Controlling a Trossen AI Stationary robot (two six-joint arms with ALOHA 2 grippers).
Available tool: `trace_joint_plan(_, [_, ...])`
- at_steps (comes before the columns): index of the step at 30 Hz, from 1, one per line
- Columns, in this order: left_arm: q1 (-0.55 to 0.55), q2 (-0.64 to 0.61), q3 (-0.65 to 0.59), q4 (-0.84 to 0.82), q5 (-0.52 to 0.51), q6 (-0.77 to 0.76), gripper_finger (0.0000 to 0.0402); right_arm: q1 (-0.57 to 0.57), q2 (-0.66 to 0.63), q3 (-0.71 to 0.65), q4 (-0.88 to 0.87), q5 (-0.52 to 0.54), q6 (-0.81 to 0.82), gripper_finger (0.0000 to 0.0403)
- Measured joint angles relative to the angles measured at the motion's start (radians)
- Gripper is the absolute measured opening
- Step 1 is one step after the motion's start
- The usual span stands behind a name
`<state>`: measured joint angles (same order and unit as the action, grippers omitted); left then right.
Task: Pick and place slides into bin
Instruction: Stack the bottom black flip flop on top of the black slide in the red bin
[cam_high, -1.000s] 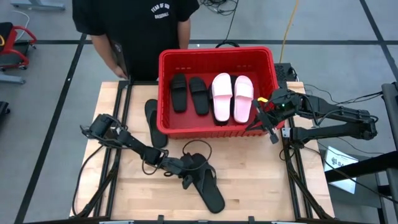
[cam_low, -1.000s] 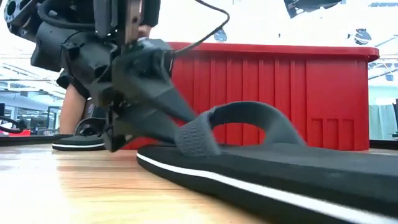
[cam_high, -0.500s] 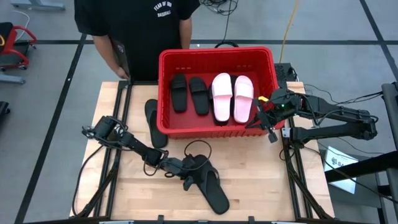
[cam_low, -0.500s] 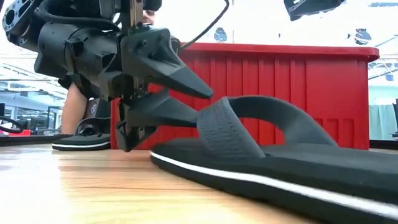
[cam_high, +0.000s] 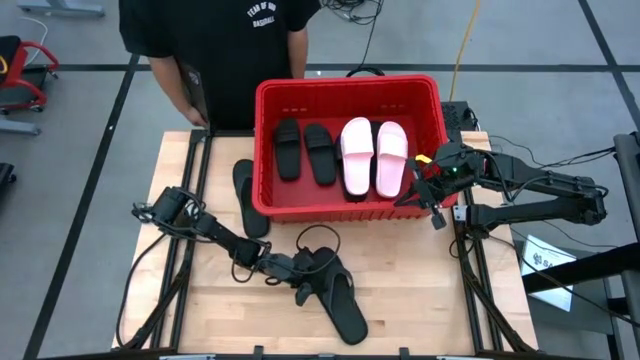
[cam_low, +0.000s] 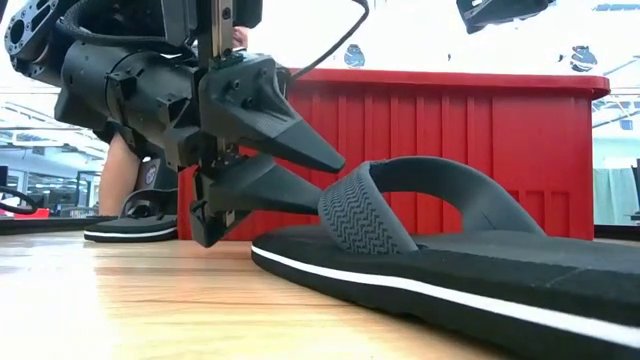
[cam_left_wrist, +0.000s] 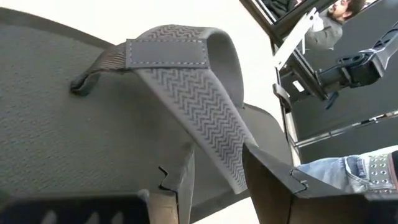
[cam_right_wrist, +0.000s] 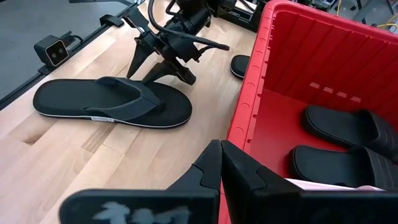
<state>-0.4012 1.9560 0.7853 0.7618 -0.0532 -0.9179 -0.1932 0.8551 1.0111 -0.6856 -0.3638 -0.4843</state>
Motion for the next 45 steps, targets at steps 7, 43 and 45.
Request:
trace_joint_plan(7, [0.002, 0.0, 0.0, -0.001, -0.001, 0.007, 0.0129, 0.0, 0.0, 0.0, 0.0, 0.0, 0.0, 0.0])
trace_joint_plan(43, [0.002, 0.087, 0.074, 0.021, 0.0, 0.105, 0.0086, -0.002, 0.0, 0.0, 0.021, 0.053, 0.027, 0.0])
trace_joint_plan(45, [0.002, 0.087, 0.074, 0.021, 0.0, 0.105, 0.0053, -0.002, 0.0, 0.0, 0.021, 0.053, 0.027, 0.0])
